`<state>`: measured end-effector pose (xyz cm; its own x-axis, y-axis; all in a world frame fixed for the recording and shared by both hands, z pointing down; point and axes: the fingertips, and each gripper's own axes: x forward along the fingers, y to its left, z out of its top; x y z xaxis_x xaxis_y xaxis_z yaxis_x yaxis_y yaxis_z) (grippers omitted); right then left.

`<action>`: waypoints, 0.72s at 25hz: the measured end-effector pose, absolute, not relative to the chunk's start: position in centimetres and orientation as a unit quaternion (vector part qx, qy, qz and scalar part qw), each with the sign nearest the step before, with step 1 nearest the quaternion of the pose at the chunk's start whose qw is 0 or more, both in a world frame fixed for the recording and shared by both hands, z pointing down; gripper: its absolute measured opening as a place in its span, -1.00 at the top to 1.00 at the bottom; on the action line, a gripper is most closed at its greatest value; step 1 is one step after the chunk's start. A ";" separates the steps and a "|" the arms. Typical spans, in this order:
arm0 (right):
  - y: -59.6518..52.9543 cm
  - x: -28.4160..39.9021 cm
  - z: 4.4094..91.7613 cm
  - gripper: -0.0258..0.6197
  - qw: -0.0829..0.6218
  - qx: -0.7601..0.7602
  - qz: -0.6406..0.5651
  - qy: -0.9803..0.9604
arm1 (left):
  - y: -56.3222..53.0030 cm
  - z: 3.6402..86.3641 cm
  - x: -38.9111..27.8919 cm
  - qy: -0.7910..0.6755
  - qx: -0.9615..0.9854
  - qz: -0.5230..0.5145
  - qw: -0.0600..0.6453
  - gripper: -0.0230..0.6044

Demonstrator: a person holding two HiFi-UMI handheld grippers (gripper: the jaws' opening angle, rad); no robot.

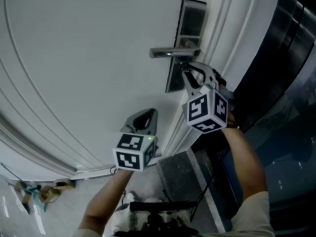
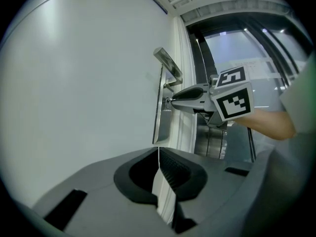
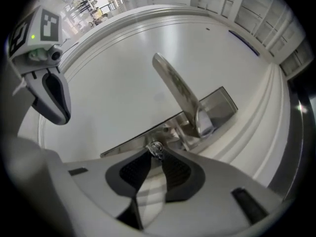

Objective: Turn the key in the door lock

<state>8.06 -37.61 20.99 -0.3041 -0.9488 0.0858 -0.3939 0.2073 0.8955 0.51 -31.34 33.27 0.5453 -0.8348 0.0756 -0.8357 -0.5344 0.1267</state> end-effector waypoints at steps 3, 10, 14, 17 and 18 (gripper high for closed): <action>-37.6 8.2 20.9 0.64 0.331 0.489 -0.388 -0.707 | -31.3 33.3 0.6 -0.476 0.876 0.003 0.074 0.86; -37.6 8.1 21.1 0.64 0.353 0.482 -0.424 -0.681 | -31.3 33.2 0.6 -0.477 0.876 0.003 0.072 0.86; -37.5 7.9 21.2 0.59 0.366 0.476 -0.463 -0.652 | -31.3 32.8 0.6 -0.478 0.875 0.002 0.068 0.86; -37.4 7.8 21.3 0.59 0.374 0.470 -0.488 -0.633 | -31.2 32.8 0.7 -0.481 0.874 0.002 0.068 0.86; -37.3 7.8 21.4 0.59 0.374 0.468 -0.490 -0.633 | -31.1 32.8 0.7 -0.482 0.873 0.001 0.069 0.86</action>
<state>7.83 -37.31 21.38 -0.2818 -0.9593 0.0149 -0.2261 0.0815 0.9707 0.72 -31.07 32.76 0.5353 -0.8419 0.0682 -0.8422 -0.5259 0.1188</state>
